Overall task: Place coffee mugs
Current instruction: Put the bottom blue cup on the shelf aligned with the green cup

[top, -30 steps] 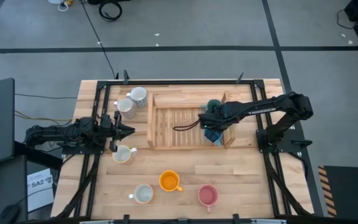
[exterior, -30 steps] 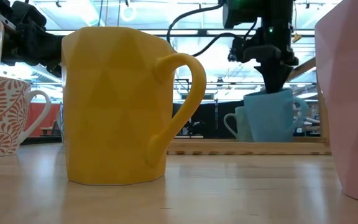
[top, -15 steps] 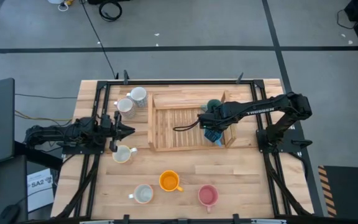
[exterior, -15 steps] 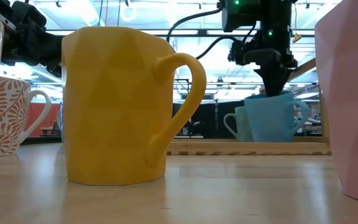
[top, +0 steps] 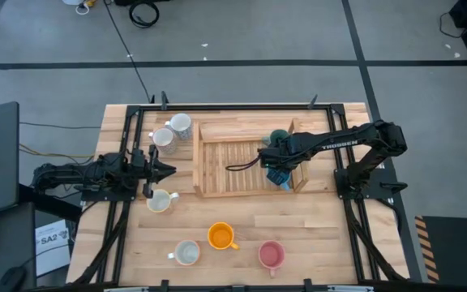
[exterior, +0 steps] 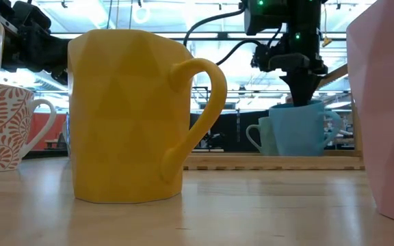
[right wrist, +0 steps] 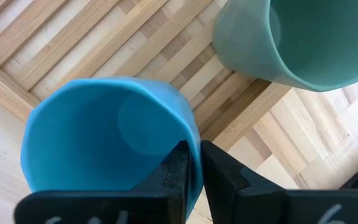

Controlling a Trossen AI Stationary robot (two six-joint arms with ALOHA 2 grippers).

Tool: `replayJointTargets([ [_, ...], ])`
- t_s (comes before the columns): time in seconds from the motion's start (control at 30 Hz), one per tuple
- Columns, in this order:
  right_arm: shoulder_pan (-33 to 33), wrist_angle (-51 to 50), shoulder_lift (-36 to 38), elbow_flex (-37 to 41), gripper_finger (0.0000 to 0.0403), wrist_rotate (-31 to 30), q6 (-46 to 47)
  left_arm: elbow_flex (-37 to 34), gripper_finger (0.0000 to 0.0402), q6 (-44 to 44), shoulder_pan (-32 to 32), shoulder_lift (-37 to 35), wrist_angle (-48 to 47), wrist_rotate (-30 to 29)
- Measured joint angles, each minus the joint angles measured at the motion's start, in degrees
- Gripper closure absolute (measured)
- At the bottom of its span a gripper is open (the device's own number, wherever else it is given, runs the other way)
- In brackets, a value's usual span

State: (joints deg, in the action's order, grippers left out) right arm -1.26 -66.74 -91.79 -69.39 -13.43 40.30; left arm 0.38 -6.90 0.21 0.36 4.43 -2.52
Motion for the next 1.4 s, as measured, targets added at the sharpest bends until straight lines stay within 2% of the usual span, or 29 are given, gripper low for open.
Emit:
replayJointTargets([
  [0.63,0.0,-0.1,0.0,0.0,0.0287,0.0,0.0,0.0,0.0351,0.0,0.0,0.0,0.0,0.0],
  [1.4,-0.1,-1.0,0.0,0.0,0.0287,-5.2,0.2,0.0,0.0351,0.0,0.0,0.0,0.0,0.0],
])
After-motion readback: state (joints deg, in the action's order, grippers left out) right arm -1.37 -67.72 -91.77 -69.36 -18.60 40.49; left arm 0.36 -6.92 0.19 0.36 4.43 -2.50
